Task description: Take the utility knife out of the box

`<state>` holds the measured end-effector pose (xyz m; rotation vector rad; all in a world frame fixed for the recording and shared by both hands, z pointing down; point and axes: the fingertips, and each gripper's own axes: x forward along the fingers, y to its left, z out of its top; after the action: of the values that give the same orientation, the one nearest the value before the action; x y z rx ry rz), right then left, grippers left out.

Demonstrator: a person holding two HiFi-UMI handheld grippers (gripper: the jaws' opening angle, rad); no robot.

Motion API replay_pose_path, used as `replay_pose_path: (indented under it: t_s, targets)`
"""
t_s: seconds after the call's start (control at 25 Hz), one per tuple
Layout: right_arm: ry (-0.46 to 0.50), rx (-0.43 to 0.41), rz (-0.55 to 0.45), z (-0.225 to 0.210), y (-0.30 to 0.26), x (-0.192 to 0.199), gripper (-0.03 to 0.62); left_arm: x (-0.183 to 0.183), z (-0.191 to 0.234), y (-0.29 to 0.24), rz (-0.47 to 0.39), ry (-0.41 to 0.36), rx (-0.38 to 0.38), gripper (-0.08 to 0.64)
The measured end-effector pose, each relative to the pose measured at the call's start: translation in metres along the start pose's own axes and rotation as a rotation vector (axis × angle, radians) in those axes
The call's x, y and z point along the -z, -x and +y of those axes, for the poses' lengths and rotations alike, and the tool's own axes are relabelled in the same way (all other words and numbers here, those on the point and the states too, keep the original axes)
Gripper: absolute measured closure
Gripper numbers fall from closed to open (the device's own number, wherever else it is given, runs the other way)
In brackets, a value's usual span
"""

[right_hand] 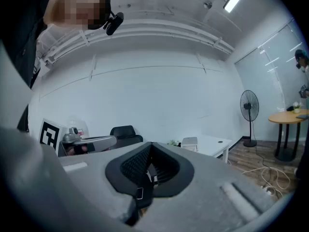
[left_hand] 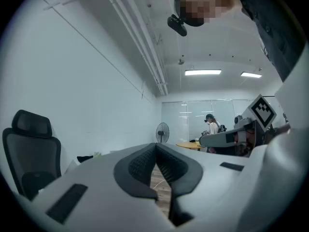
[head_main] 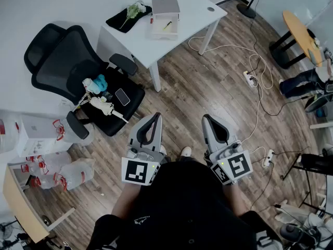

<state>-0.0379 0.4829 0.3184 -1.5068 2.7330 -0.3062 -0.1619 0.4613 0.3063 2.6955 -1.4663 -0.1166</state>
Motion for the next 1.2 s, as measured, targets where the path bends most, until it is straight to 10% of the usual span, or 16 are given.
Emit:
replay_pose_path:
  t_s: [0.28,1.2]
  targets:
    - [-0.017,-0.015,0.040,-0.012,0.025,0.011,0.588,0.028,-0.032,0.014,0.093,-0.015,0.003,0.554]
    - [-0.016,-0.003,-0.010,-0.082,0.089,0.006,0.588,0.027,-0.096,-0.013,0.034,-0.033,-0.081,0.554]
